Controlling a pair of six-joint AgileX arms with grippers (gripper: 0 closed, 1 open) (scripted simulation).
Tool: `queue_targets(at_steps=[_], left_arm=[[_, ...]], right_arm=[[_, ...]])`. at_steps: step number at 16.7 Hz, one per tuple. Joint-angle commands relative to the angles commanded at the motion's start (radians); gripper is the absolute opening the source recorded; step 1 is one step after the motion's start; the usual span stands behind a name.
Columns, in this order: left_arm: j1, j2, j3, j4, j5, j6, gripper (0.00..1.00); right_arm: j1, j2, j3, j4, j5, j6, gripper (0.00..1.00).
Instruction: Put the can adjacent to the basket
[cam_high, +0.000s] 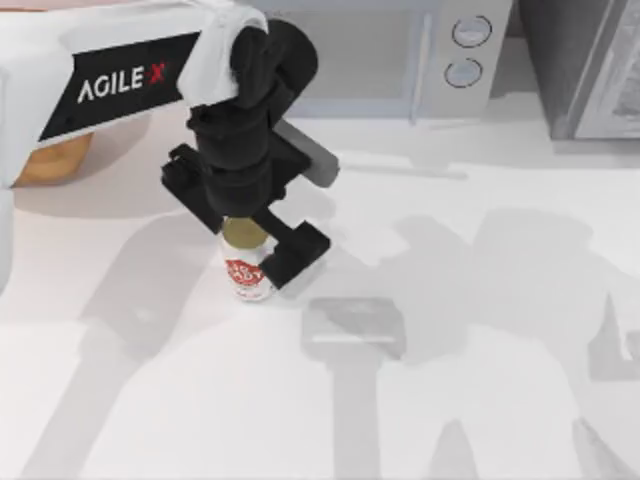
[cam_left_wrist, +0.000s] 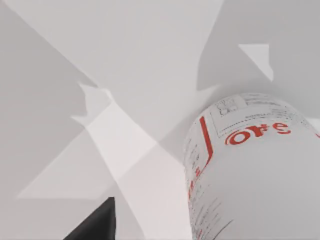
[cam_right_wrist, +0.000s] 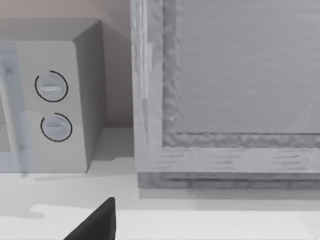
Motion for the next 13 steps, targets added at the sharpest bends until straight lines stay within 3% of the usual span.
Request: queue_targets(at_steps=[1,13], left_arm=[[0.0,0.0,0.0,0.0,0.0,0.0,1.0],[0.0,0.0,0.0,0.0,0.0,0.0,0.1]], right_arm=[[0.0,0.0,0.0,0.0,0.0,0.0,1.0],[0.0,0.0,0.0,0.0,0.0,0.0,1.0]])
